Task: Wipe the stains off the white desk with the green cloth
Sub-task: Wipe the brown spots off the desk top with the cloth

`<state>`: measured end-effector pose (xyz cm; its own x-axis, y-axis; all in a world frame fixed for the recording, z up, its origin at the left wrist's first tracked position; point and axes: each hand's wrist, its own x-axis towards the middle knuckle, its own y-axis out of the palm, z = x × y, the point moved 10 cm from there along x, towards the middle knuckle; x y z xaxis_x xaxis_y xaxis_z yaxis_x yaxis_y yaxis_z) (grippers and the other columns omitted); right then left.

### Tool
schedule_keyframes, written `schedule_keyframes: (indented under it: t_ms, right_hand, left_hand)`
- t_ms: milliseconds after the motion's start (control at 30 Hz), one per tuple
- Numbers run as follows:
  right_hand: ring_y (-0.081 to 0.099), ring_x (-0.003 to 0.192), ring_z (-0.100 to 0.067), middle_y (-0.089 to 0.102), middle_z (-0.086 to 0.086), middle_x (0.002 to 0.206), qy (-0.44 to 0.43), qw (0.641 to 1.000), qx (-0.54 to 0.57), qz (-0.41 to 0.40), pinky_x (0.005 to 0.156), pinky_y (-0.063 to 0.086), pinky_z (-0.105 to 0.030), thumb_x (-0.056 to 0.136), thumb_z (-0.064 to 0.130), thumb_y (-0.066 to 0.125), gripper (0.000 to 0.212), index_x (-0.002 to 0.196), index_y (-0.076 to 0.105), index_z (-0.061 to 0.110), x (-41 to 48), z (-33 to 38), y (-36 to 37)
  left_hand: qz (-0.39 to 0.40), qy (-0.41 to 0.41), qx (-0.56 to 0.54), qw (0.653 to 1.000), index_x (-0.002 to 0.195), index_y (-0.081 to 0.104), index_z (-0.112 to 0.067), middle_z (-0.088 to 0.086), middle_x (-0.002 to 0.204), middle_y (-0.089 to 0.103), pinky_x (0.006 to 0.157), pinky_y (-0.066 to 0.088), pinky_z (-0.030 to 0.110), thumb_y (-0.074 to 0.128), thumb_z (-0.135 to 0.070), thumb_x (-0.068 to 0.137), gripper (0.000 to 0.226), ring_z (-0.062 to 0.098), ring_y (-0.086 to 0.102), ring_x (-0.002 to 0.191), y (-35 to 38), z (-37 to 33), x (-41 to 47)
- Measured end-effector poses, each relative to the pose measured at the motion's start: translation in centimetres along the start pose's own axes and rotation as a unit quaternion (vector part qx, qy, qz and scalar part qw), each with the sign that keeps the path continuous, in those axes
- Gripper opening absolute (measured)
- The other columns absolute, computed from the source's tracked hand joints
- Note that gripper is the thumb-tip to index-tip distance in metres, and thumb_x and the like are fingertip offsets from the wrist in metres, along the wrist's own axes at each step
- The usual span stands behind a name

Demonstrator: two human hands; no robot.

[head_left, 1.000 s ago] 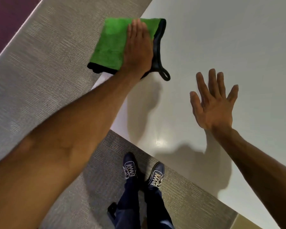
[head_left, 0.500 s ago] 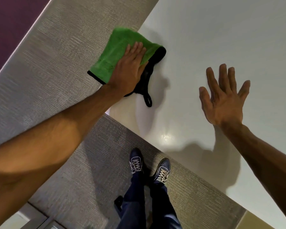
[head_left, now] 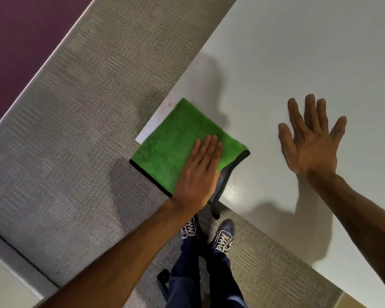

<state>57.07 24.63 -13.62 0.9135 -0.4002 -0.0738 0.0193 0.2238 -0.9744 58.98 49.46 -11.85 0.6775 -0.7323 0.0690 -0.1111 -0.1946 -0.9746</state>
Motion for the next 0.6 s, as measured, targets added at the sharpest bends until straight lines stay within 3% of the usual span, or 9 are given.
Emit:
schedule_keyframes:
  t_ms: [267,367,600]
  right_hand:
    - [-0.006,0.164,-0.021,-0.005,0.004,0.177,-0.013,1.000,0.004,-0.008,0.126,-0.004,-0.068,0.105,0.062,0.009,0.067,0.167,0.003,0.037,0.1,0.2,-0.1]
    - [-0.006,0.164,-0.021,-0.005,0.004,0.177,-0.014,1.000,0.002,-0.015,0.126,-0.005,-0.066,0.106,0.059,0.012,0.066,0.167,0.004,0.036,-0.1,0.3,-0.1]
    - [-0.006,0.164,-0.021,-0.004,0.003,0.177,-0.020,1.000,0.001,-0.016,0.125,-0.008,-0.064,0.107,0.057,0.016,0.066,0.168,0.005,0.034,-0.1,0.5,-0.1]
  left_hand:
    - [0.002,-0.024,-0.028,0.999,0.150,0.035,0.001,0.017,0.159,0.032,0.123,0.023,0.048,0.043,-0.023,0.102,0.054,0.028,0.024,0.151,-0.8,4.4,3.0]
    - [-0.007,-0.069,-0.008,0.998,0.151,0.032,0.001,0.017,0.160,0.030,0.125,0.017,0.047,0.043,-0.018,0.103,0.052,0.028,0.021,0.152,-1.1,6.4,5.1]
    - [-0.020,-0.214,0.040,0.976,0.152,0.027,0.001,0.021,0.161,0.026,0.125,0.013,0.050,0.009,-0.024,0.093,0.066,0.031,0.018,0.152,-2.1,11.6,10.7]
